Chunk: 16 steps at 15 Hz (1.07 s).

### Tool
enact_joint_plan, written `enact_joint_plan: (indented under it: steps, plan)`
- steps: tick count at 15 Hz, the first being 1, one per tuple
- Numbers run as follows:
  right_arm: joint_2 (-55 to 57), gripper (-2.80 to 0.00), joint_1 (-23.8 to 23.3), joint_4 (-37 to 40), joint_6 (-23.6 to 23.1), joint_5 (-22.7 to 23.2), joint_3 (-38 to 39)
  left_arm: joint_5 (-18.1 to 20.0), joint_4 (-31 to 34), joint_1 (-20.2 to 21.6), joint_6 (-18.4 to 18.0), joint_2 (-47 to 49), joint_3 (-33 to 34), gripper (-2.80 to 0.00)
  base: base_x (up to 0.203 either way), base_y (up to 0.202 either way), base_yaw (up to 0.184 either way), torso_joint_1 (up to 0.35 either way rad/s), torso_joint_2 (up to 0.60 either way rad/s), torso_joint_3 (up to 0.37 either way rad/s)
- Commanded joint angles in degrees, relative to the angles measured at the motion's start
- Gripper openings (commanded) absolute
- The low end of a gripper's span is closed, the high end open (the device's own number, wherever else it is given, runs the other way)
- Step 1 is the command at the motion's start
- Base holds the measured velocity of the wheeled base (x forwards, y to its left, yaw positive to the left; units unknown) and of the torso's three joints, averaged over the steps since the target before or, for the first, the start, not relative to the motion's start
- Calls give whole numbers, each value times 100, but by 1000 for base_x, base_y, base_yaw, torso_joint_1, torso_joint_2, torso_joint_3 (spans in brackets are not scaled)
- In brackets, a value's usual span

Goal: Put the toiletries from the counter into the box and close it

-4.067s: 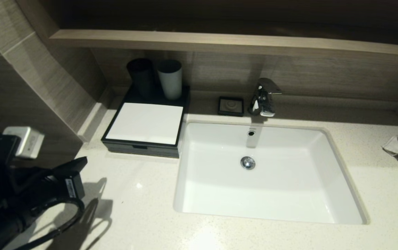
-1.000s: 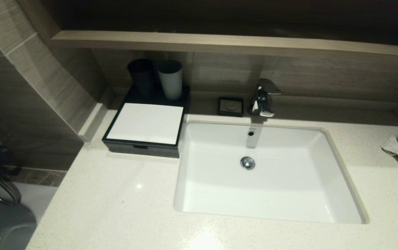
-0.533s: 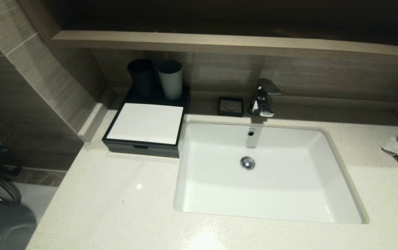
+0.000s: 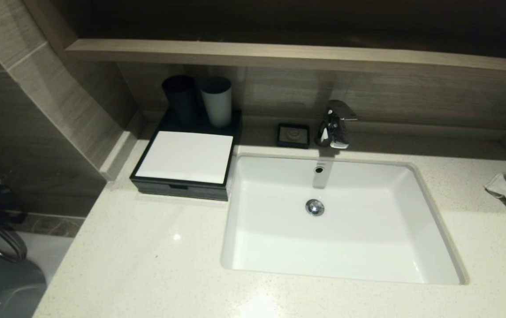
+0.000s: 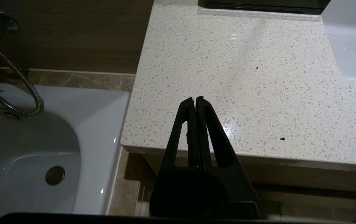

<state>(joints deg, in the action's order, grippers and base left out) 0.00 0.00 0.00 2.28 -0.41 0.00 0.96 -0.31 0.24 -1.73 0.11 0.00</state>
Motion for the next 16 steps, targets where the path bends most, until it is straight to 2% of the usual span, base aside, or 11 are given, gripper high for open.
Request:
enact_joint_plan:
  steps: [1,16]
  plan:
    - [7,-280,0,0,1,-2,0,1,-4,-7,-3,-2,9,-280,0,0,0,0,0,0]
    - [0,-280,0,9,-70,1,0,1,5,2,-3,-2,4,-280,0,0,0,0,0,0]
